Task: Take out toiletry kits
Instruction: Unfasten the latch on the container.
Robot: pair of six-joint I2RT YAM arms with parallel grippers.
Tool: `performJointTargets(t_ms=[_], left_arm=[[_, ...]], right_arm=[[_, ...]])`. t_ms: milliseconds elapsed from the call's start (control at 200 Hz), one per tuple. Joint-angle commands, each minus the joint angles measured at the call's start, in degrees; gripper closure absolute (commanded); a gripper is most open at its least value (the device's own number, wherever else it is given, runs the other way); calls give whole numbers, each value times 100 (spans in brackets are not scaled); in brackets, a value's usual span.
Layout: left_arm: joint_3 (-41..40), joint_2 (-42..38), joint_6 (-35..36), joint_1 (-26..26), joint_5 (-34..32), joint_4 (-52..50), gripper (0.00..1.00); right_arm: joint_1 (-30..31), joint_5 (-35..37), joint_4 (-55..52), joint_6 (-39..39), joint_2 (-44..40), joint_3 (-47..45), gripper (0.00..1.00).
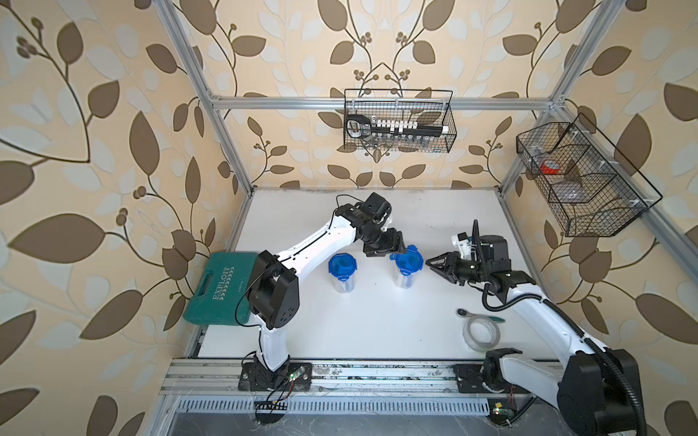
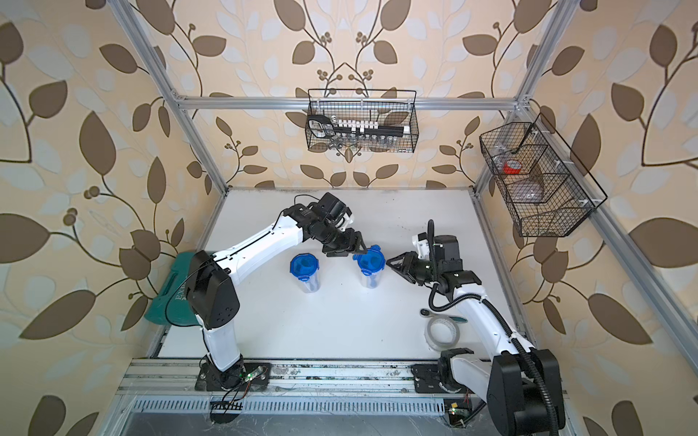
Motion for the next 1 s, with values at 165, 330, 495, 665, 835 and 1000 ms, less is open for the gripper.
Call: performJointTargets(t_ms=[165, 330, 495, 665, 835, 1000], left_arm=[[198, 357, 386, -9, 492, -98, 26], [-83, 281, 381, -19, 563, 14, 27], [-162, 327, 360, -20, 463, -10, 29], [-290, 350, 267, -17, 445, 53, 31], [-436, 351, 220, -19, 353, 34, 32], [-549, 346, 165, -32, 286, 57, 34]], right_arm=[[-455, -1203, 2292, 1458, -43, -1071, 51], [-561, -1903, 4041, 2282, 668, -1218, 52], [-568, -1924, 3969, 2082, 1048, -1075, 60], [-560, -2029, 4552, 2295, 1450, -1147, 61], [-522, -2118, 4643, 2203, 1692, -1064, 61], [-412, -2105, 4941, 2330, 1954, -1033, 61]])
